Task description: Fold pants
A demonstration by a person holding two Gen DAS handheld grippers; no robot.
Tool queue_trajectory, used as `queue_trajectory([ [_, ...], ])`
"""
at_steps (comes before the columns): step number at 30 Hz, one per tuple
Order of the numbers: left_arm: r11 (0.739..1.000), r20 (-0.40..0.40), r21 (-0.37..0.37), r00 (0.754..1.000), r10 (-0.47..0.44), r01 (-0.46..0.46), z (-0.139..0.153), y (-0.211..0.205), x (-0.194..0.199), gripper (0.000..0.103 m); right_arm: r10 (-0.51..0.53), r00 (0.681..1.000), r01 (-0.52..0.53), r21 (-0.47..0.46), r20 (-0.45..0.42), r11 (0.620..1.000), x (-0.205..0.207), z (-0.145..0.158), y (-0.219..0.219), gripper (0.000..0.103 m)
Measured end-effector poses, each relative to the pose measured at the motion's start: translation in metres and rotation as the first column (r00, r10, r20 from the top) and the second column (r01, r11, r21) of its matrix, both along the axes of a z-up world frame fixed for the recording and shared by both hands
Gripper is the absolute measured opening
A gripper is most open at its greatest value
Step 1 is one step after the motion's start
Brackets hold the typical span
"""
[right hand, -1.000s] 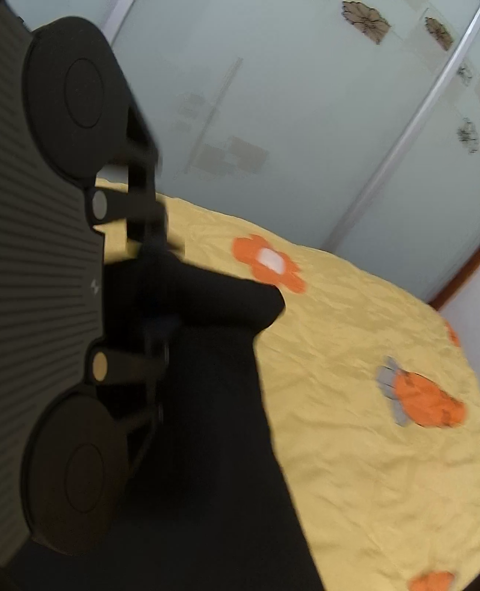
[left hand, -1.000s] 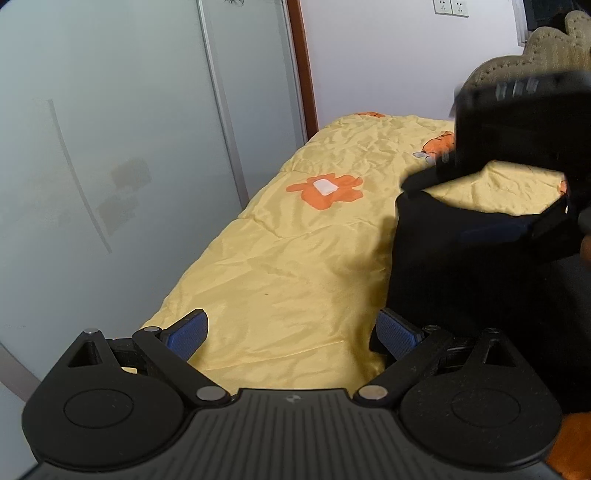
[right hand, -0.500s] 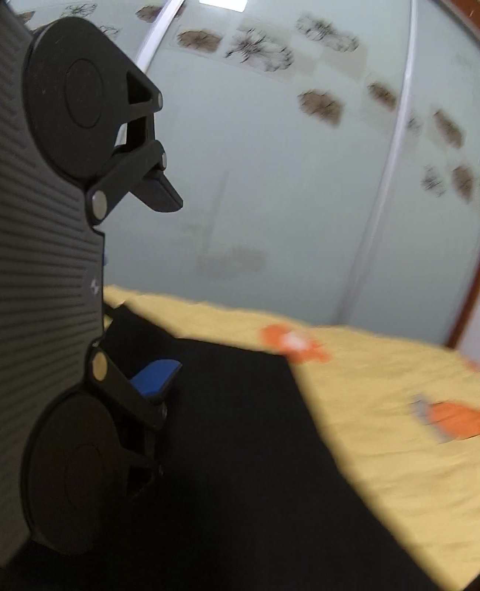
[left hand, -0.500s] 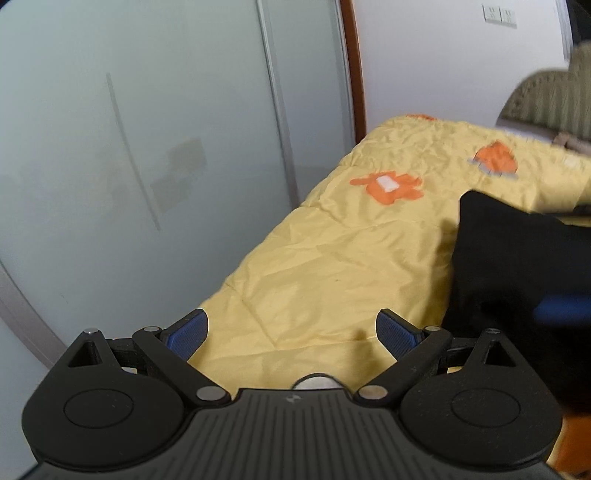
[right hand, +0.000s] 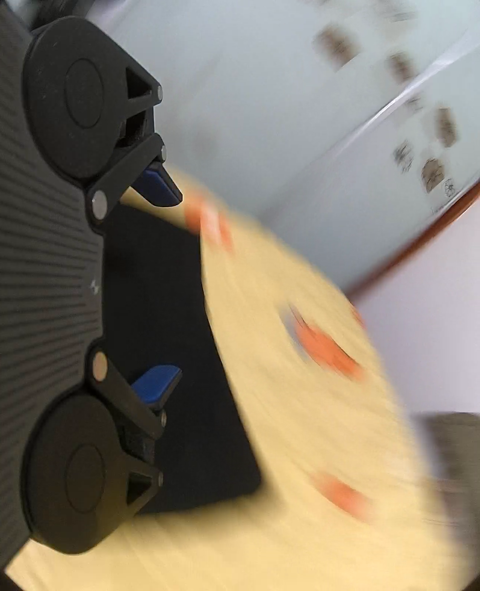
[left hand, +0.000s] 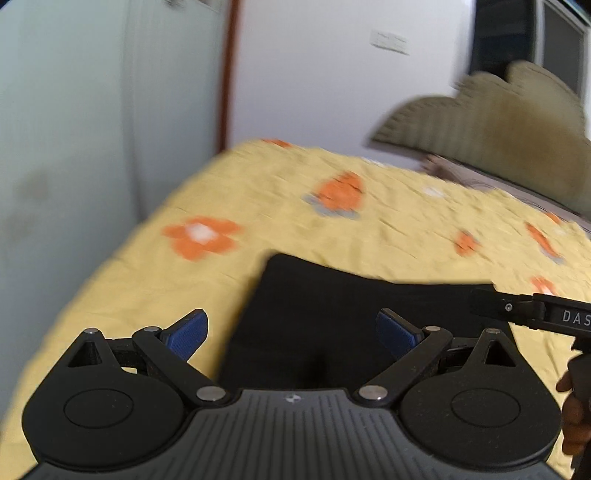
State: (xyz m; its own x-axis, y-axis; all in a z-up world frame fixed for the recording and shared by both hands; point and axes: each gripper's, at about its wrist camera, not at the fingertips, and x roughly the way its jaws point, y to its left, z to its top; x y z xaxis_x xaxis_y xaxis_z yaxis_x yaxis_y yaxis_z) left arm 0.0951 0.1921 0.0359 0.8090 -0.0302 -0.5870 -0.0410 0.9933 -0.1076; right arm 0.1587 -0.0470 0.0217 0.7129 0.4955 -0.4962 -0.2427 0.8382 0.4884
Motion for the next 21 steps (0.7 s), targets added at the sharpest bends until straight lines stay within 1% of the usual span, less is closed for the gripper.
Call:
queue_trajectory([
  [1,1.000,-0.037,-0.006,0.999,-0.006,0.006,-0.011,-0.003,0.006,0.098,-0.025,0.999,0.027,-0.082,0.029,0.996,-0.004,0.000,-0.006,0.092],
  [2,1.000,-0.088,-0.008,0.996,0.006,-0.007,-0.025,-0.004,0.013,0.098,-0.031,0.999,0.035,-0.111,0.039,0.993,-0.007,-0.002,-0.012,0.093],
  [3,1.000,-0.133,-0.006,0.991,0.022,-0.023,-0.038,-0.003,0.018,0.099,-0.026,0.999,0.029,-0.104,0.023,0.994,-0.008,-0.007,-0.018,0.094],
  [4,0.999,-0.145,-0.016,0.989,0.036,-0.038,-0.049,0.000,0.019,0.102,-0.018,1.000,0.017,-0.080,-0.012,0.997,-0.006,-0.014,-0.023,0.097],
  [5,0.997,-0.125,-0.057,0.991,0.043,-0.050,-0.052,0.004,0.014,0.102,-0.006,0.999,0.002,-0.061,-0.052,0.998,-0.002,-0.023,-0.026,0.099],
  [6,0.994,-0.129,-0.085,0.990,0.051,-0.062,-0.051,0.009,0.012,0.102,0.000,0.997,-0.005,-0.067,-0.079,0.998,0.001,-0.031,-0.026,0.099],
  [7,0.993,-0.138,-0.092,0.989,0.060,-0.073,-0.047,0.011,0.011,0.102,0.001,0.996,-0.008,-0.085,-0.087,0.996,0.002,-0.039,-0.026,0.099],
  [8,0.992,-0.136,-0.091,0.988,0.076,-0.089,-0.040,0.014,0.011,0.102,0.009,0.998,-0.016,-0.101,-0.061,0.995,-0.001,-0.042,-0.022,0.102],
  [9,0.991,-0.116,-0.090,0.989,0.087,-0.098,-0.033,0.017,0.011,0.102,0.024,0.999,-0.028,-0.117,-0.036,0.993,-0.004,-0.043,-0.016,0.103],
  [11,0.992,-0.056,-0.091,0.995,0.087,-0.092,-0.013,0.022,0.013,0.102,0.034,0.999,-0.036,-0.170,-0.014,0.985,-0.008,-0.040,-0.011,0.103],
  [13,0.992,-0.030,-0.098,0.997,0.076,-0.079,0.000,0.022,0.025,0.103,0.032,0.999,-0.024,-0.172,0.044,0.985,-0.014,-0.033,-0.015,0.103],
  [14,0.992,-0.041,-0.103,0.997,0.072,-0.076,0.002,0.020,0.036,0.103,0.037,0.997,-0.026,-0.152,0.071,0.988,-0.013,-0.031,-0.018,0.103],
  [16,0.992,-0.071,-0.108,0.996,0.058,-0.066,-0.001,0.015,0.062,0.103,0.038,0.997,-0.032,-0.090,0.074,0.995,-0.003,-0.029,-0.030,0.103],
  [18,0.993,-0.132,-0.094,0.989,0.061,-0.074,-0.014,0.008,0.089,0.103,0.024,0.999,-0.024,0.003,0.047,1.000,0.015,-0.027,-0.044,0.103],
  [20,0.992,-0.204,-0.082,0.976,0.080,-0.099,-0.033,0.005,0.110,0.103,0.050,0.999,-0.051,0.121,0.012,0.991,0.038,-0.031,-0.057,0.103],
  [21,0.990,-0.240,-0.091,0.967,0.086,-0.111,-0.046,0.006,0.119,0.103,0.071,0.997,-0.068,0.166,-0.013,0.984,0.050,-0.036,-0.061,0.103],
])
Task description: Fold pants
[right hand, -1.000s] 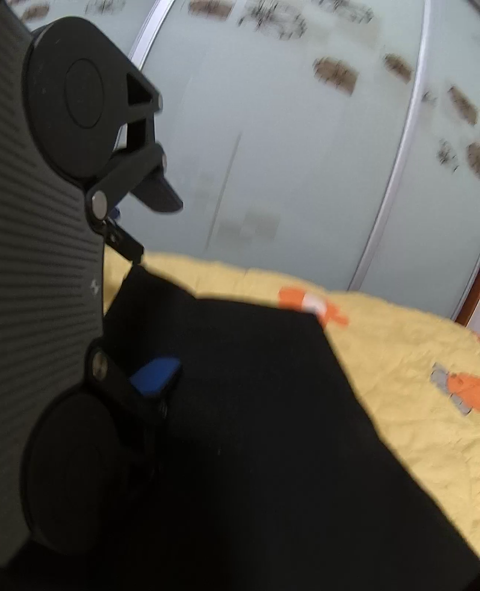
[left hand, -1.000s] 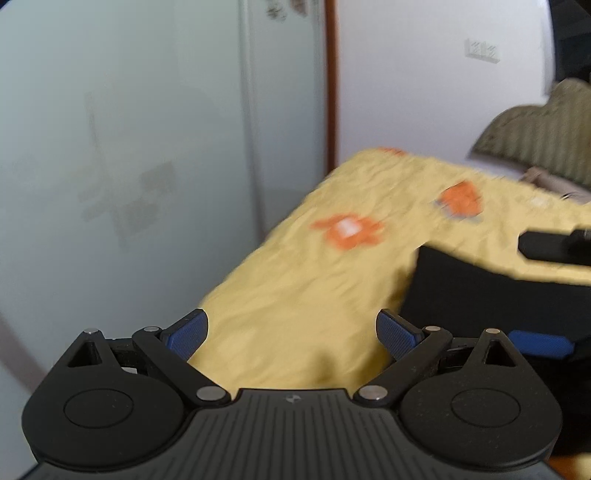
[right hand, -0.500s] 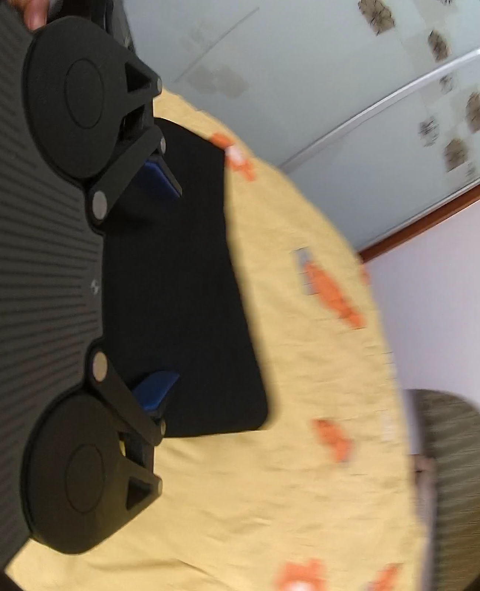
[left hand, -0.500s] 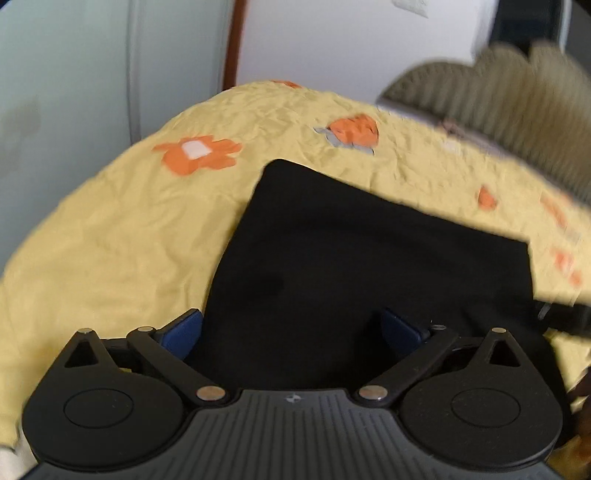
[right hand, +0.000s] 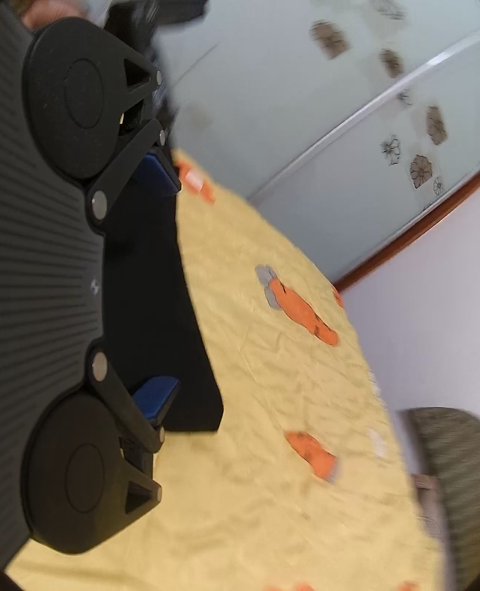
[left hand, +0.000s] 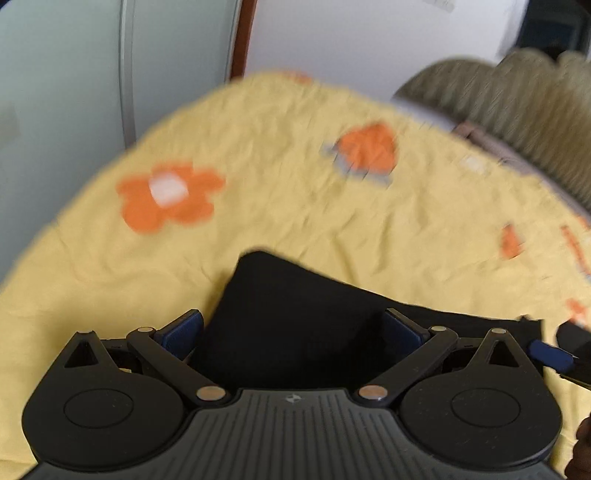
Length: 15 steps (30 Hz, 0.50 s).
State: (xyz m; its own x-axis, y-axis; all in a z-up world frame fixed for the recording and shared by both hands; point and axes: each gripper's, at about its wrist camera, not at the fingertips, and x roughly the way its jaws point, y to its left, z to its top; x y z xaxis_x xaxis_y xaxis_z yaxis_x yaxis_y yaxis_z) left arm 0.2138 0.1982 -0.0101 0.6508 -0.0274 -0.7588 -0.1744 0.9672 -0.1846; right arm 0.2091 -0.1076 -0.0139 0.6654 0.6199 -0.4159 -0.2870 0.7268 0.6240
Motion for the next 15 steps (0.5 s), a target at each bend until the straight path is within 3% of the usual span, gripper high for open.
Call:
queue_trajectory([
  [1,1.000,0.043,0.030,0.999,0.001,-0.003,-0.004,-0.003,-0.002,0.103,0.009,1.000,-0.008,0.031,-0.030,0.999,0.011,-0.007,-0.003,0.103],
  [3,0.997,0.045,0.082,0.999,-0.017,0.013,-0.010,-0.009,-0.001,0.103,-0.009,0.995,0.014,0.048,-0.101,0.999,0.031,-0.025,-0.005,0.103],
  [5,0.996,0.059,0.093,0.998,-0.016,0.010,-0.005,-0.011,-0.006,0.103,-0.010,0.997,0.017,0.085,-0.081,0.996,0.034,-0.030,-0.008,0.103],
  [7,0.992,0.103,0.122,0.994,-0.029,0.017,0.004,-0.013,-0.019,0.103,0.002,0.996,0.002,0.049,-0.088,0.999,0.034,-0.024,-0.005,0.103],
  [11,0.976,0.134,0.219,0.991,-0.026,-0.004,0.005,-0.016,-0.043,0.103,-0.015,1.000,0.015,0.003,0.028,1.000,0.023,-0.006,-0.006,0.103],
  [14,0.977,0.135,0.212,0.991,-0.019,-0.010,0.004,-0.015,-0.062,0.103,-0.071,0.995,0.062,-0.111,-0.077,0.992,0.037,-0.022,-0.004,0.103],
  [15,0.976,0.156,0.215,0.988,-0.015,-0.019,0.007,-0.016,-0.071,0.103,-0.059,0.997,0.054,-0.121,-0.042,0.991,0.034,-0.024,-0.004,0.103],
])
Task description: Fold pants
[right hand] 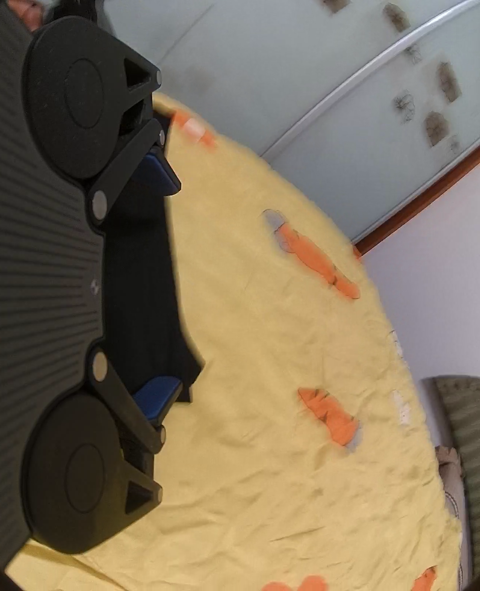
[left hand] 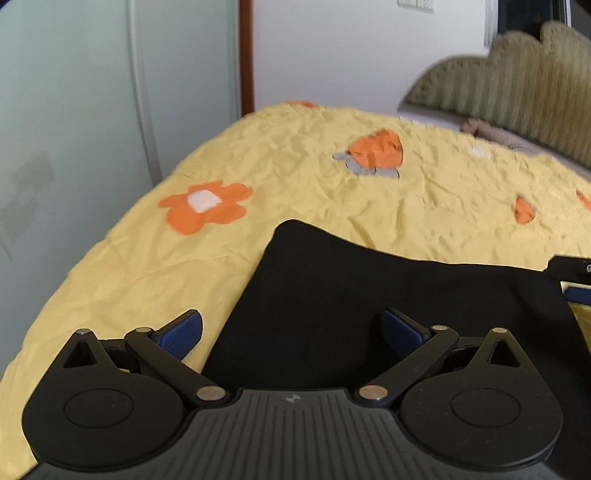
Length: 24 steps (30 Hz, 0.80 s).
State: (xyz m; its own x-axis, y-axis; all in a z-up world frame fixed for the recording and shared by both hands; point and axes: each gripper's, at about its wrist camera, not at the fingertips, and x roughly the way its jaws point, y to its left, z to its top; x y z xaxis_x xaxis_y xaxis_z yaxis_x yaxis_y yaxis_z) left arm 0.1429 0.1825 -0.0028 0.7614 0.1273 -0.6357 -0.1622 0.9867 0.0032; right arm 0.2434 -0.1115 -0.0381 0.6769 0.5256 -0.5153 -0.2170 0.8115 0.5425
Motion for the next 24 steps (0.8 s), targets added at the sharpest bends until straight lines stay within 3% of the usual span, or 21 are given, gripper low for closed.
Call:
queue_trajectory([
  [3,0.998,0.017,0.054,1.000,-0.014,0.013,0.001,-0.006,-0.022,0.103,-0.055,0.998,0.051,-0.089,-0.042,0.995,-0.016,0.014,0.003,0.103],
  [7,0.998,0.031,0.051,0.999,-0.027,0.025,-0.010,-0.008,-0.039,0.103,0.093,0.994,-0.083,-0.165,0.052,0.983,-0.074,0.028,0.011,0.103],
  [9,1.000,0.041,0.004,0.999,-0.014,0.014,-0.014,-0.003,-0.040,0.103,0.190,0.980,-0.168,-0.263,0.062,0.950,-0.100,0.023,0.021,0.103],
  [11,0.999,0.039,-0.054,0.999,0.001,0.001,-0.017,0.004,-0.040,0.103,0.216,0.975,-0.177,-0.435,0.042,0.883,-0.117,0.010,0.037,0.103],
  [12,0.997,0.048,-0.071,0.999,0.003,0.001,-0.019,0.007,-0.041,0.103,0.216,0.975,-0.165,-0.470,0.056,0.867,-0.123,0.001,0.040,0.103],
  [14,0.996,0.084,-0.086,0.996,0.003,0.004,-0.024,0.009,-0.048,0.103,0.166,0.982,-0.118,-0.401,0.088,0.908,-0.131,-0.009,0.031,0.103],
  [16,0.995,0.110,-0.100,0.994,0.013,-0.002,-0.028,0.010,-0.053,0.103,0.151,0.981,-0.095,-0.384,0.119,0.919,-0.137,-0.008,0.026,0.103],
  [18,0.994,0.110,-0.109,0.994,0.018,-0.006,-0.027,0.011,-0.053,0.103,0.079,0.983,-0.010,-0.381,0.167,0.925,-0.135,0.006,0.021,0.103],
  [21,0.994,0.113,-0.112,0.993,0.021,-0.008,-0.027,0.010,-0.053,0.103,0.003,0.946,0.108,-0.324,0.325,0.940,-0.116,0.039,0.013,0.103],
  [22,0.994,0.116,-0.114,0.993,0.021,-0.007,-0.027,0.010,-0.054,0.103,-0.017,0.949,0.123,-0.319,0.315,0.940,-0.101,0.042,0.011,0.103],
  [24,0.992,0.122,-0.127,0.992,0.020,-0.004,-0.027,0.012,-0.056,0.103,-0.067,0.989,0.116,-0.407,0.132,0.906,-0.066,0.034,0.012,0.103],
])
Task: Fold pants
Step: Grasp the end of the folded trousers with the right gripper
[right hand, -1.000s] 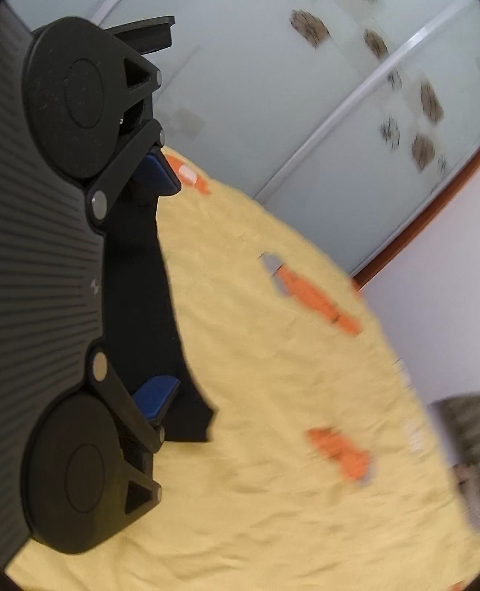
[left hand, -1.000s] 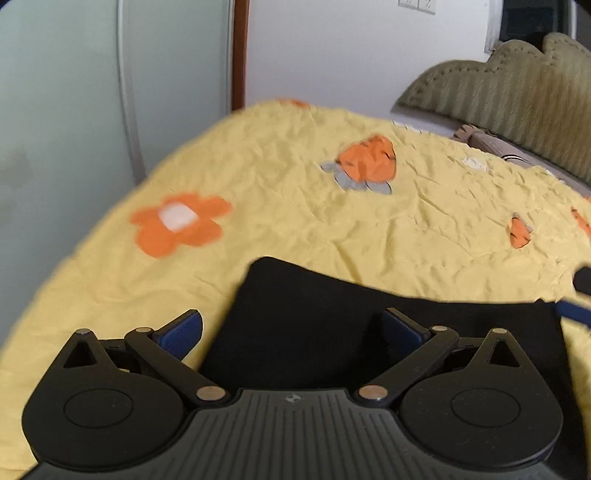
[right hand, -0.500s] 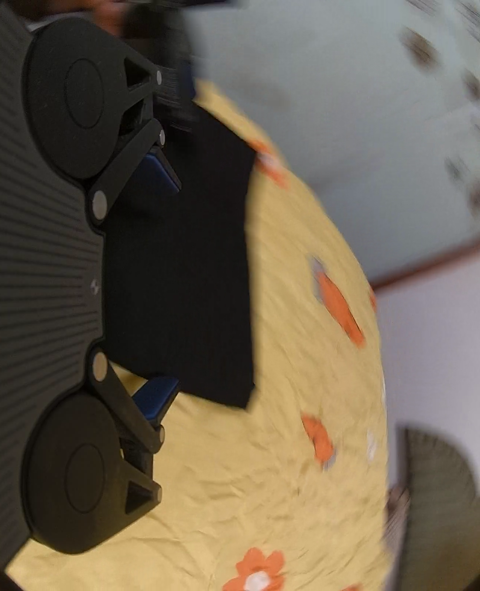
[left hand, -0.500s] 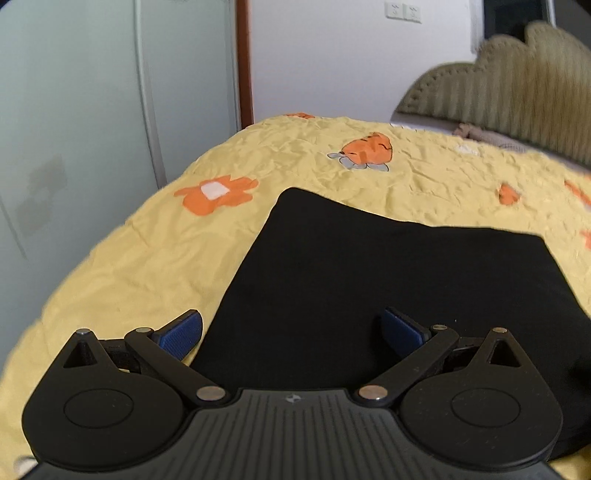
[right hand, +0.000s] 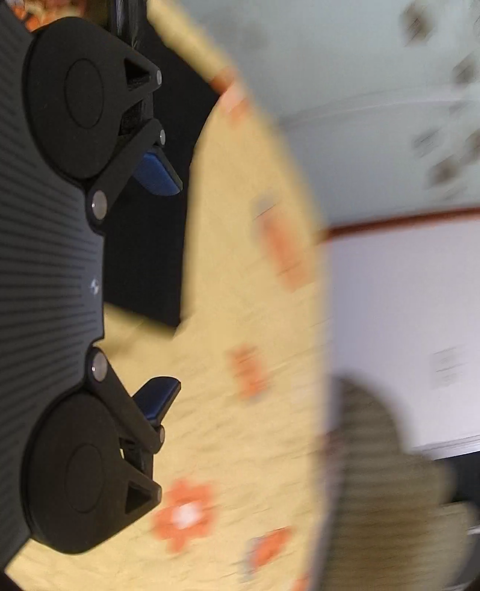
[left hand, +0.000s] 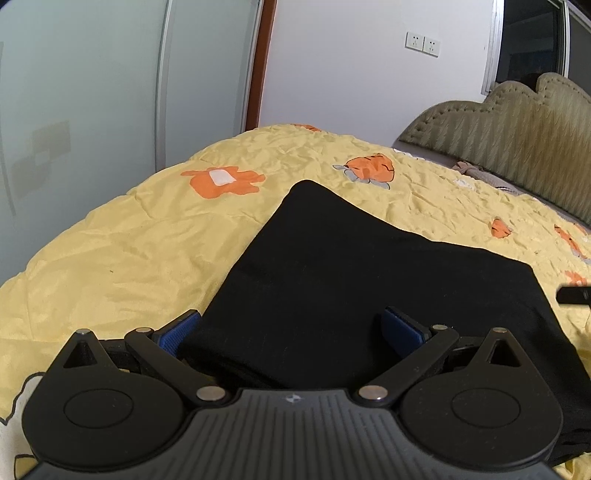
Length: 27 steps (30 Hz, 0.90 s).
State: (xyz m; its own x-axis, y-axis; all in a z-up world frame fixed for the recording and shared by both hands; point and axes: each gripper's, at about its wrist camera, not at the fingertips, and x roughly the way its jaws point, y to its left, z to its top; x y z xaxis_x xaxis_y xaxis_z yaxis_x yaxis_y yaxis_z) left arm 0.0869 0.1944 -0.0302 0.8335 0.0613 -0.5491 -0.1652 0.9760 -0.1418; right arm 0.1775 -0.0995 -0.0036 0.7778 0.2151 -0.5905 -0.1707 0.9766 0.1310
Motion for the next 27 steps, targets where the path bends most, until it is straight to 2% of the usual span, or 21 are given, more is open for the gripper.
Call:
queue_trajectory([
  [1,1.000,0.005,-0.006,1.000,0.000,0.000,0.000,0.002,-0.001,0.103,-0.061,0.996,0.059,-0.031,-0.060,0.998,0.004,-0.003,0.001,0.103],
  [2,1.000,0.013,-0.005,1.000,0.001,-0.001,0.002,0.002,-0.002,0.103,-0.075,0.995,0.074,-0.020,-0.064,0.997,-0.003,-0.005,0.000,0.103],
  [6,0.998,0.039,-0.001,0.998,-0.058,0.058,0.017,0.001,-0.012,0.103,0.030,1.000,-0.030,0.197,0.004,0.980,-0.052,-0.028,-0.015,0.103],
  [10,0.998,0.089,0.041,0.995,-0.042,0.038,0.039,0.001,-0.024,0.103,0.024,0.999,-0.017,0.208,-0.029,0.978,-0.055,-0.047,-0.024,0.103],
  [12,1.000,0.089,0.022,0.996,-0.020,0.019,0.047,0.004,-0.026,0.103,0.019,1.000,-0.016,0.239,-0.010,0.971,-0.056,-0.051,-0.028,0.103],
  [15,0.998,0.080,-0.051,0.996,-0.029,0.033,0.051,0.006,-0.023,0.103,0.040,0.999,-0.035,0.270,-0.011,0.962,-0.053,-0.052,-0.033,0.103],
  [17,0.997,0.060,-0.056,0.997,-0.040,0.044,0.051,0.002,-0.016,0.103,0.043,0.998,-0.029,0.336,-0.034,0.941,-0.052,-0.051,-0.044,0.103],
  [19,0.999,0.059,-0.023,0.997,-0.046,0.047,0.050,-0.006,-0.010,0.103,0.049,0.997,-0.017,0.443,-0.063,0.896,-0.048,-0.050,-0.061,0.103],
  [21,0.999,0.059,0.012,0.998,-0.038,0.038,0.049,-0.013,-0.007,0.103,0.050,0.994,0.017,0.569,-0.102,0.822,-0.038,-0.054,-0.080,0.103],
  [23,0.999,0.064,0.033,0.997,-0.042,0.040,0.049,-0.018,-0.004,0.103,0.053,0.991,0.044,0.680,-0.122,0.731,-0.031,-0.059,-0.098,0.103],
  [25,0.997,0.063,0.046,0.996,-0.058,0.056,0.051,-0.020,-0.002,0.103,0.069,0.987,0.064,0.751,-0.144,0.658,-0.025,-0.064,-0.107,0.103],
  [27,0.996,0.077,0.066,0.995,-0.064,0.059,0.054,-0.021,-0.002,0.103,0.109,0.983,0.048,0.784,-0.146,0.619,-0.017,-0.065,-0.111,0.103],
])
